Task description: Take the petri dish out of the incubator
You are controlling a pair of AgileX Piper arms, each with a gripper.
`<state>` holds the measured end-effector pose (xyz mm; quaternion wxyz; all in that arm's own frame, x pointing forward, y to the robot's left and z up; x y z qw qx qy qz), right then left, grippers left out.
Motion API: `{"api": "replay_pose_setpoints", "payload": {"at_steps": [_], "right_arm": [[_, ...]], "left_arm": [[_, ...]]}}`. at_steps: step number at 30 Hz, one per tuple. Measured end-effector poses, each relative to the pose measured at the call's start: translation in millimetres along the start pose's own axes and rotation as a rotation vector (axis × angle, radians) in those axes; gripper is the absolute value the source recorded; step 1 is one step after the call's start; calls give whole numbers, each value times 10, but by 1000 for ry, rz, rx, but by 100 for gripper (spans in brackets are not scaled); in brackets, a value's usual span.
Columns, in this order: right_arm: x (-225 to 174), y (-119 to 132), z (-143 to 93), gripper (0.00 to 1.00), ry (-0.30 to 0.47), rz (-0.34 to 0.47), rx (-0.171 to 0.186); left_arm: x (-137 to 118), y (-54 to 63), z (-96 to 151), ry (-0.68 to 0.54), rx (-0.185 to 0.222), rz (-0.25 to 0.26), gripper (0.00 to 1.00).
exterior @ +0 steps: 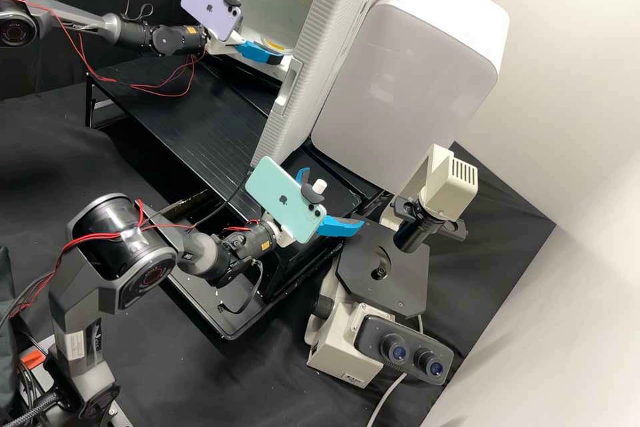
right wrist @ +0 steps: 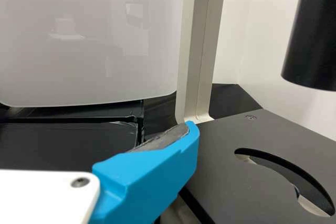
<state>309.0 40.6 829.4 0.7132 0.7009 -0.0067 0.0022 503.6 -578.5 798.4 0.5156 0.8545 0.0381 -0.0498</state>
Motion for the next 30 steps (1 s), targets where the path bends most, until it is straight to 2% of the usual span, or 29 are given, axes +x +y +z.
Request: {"api": "replay_pose_setpoints", "payload": {"at_steps": [1,4,7,11,17,30], "right_arm": [[0,0,0,100,0,0,0],[0,0,0,100,0,0,0],[0,0,0,100,0,0,0],[0,0,0,100,0,0,0],[0,0,0,100,0,0,0],[0,0,0,100,0,0,0]], "left_arm": [[-9,0,-8,-1,1,-1,100],[-40,39,-17,-4,-40,4,100],[-71,104,6,-17,-46,18,100],[-85,134,16,-21,-41,24,100],[-58,155,6,2,-13,28,100],[83,80,5,66,43,-4,100]]}}
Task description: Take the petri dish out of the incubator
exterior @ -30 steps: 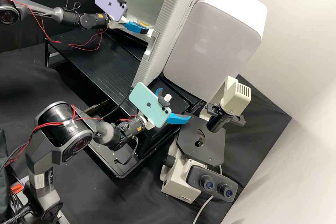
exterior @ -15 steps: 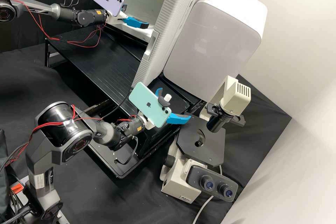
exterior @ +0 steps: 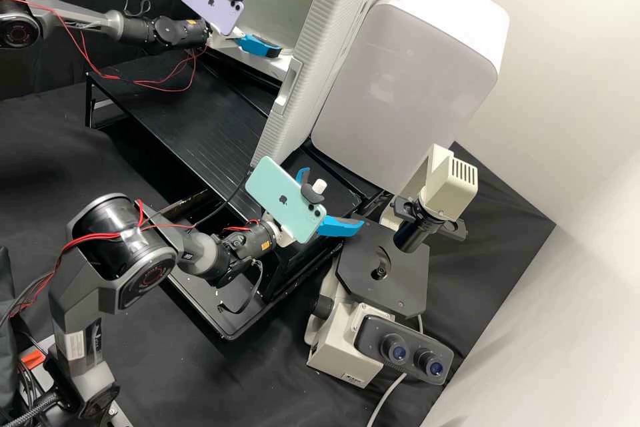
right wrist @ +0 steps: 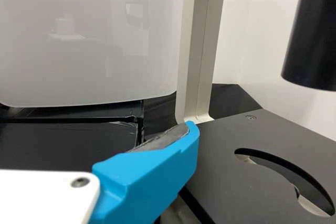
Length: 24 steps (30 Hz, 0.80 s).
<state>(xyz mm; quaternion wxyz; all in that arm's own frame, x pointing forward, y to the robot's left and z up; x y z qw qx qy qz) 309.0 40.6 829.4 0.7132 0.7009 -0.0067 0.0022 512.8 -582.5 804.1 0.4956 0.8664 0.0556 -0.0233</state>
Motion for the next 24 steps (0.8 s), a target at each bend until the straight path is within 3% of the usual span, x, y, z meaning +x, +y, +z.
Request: {"api": "replay_pose_setpoints", "payload": {"at_steps": [19,24], "right_arm": [[0,0,0,100,0,0,0],[0,0,0,100,0,0,0]], "left_arm": [[-6,-32,104,-21,19,-2,100],[34,-125,129,-28,1,-4,100]]}}
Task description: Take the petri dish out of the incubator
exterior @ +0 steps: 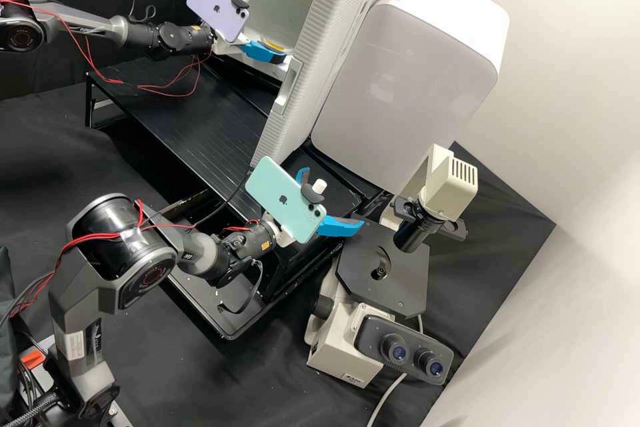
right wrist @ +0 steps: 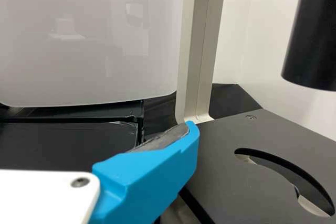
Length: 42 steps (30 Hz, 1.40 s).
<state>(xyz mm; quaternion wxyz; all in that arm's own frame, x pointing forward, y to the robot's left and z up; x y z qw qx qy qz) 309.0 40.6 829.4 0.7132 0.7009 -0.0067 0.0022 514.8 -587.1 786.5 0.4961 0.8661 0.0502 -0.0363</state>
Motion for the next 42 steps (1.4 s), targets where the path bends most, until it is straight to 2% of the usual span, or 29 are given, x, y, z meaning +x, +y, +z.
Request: {"api": "replay_pose_setpoints", "payload": {"at_steps": [8,11,15,31,42], "right_arm": [[0,0,0,100,0,0,0],[0,0,0,100,0,0,0],[0,0,0,100,0,0,0],[0,0,0,100,0,0,0],[0,0,0,100,0,0,0]], "left_arm": [[114,-55,38,16,-6,40,100],[167,-95,64,13,-12,43,100],[205,-78,120,12,-22,54,100],[291,-176,255,20,-24,80,100],[317,-128,280,34,-19,87,100]]}}
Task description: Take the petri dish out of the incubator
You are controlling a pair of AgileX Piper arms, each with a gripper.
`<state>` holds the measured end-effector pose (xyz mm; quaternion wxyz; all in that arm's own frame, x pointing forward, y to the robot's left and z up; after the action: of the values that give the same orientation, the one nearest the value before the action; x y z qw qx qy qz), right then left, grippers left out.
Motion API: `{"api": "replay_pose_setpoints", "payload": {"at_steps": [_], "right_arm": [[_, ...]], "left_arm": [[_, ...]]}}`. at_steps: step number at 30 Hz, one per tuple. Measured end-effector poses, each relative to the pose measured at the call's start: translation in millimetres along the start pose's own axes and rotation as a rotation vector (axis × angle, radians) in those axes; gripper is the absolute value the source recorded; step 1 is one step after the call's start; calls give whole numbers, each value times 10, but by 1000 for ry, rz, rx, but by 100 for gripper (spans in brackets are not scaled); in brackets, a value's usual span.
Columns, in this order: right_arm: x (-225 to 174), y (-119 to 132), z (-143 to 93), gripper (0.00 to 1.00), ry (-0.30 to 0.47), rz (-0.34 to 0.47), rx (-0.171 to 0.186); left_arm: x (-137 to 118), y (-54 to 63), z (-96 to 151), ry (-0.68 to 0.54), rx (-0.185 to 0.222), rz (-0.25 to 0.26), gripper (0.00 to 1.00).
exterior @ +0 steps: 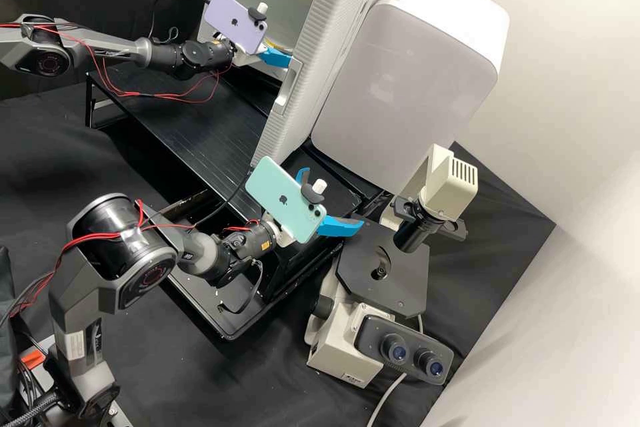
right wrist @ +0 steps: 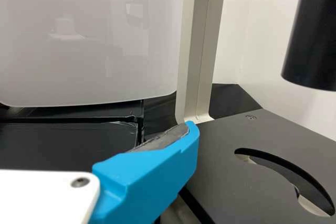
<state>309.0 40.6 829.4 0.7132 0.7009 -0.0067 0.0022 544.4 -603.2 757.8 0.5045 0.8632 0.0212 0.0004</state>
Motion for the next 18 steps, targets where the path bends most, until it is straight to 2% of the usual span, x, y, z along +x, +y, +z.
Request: {"api": "replay_pose_setpoints", "payload": {"at_steps": [14,18], "right_arm": [[0,0,0,100,0,0,0],[0,0,0,100,0,0,0]], "left_arm": [[59,-20,5,13,6,-5,100],[75,-66,-3,14,-3,-3,100]]}}
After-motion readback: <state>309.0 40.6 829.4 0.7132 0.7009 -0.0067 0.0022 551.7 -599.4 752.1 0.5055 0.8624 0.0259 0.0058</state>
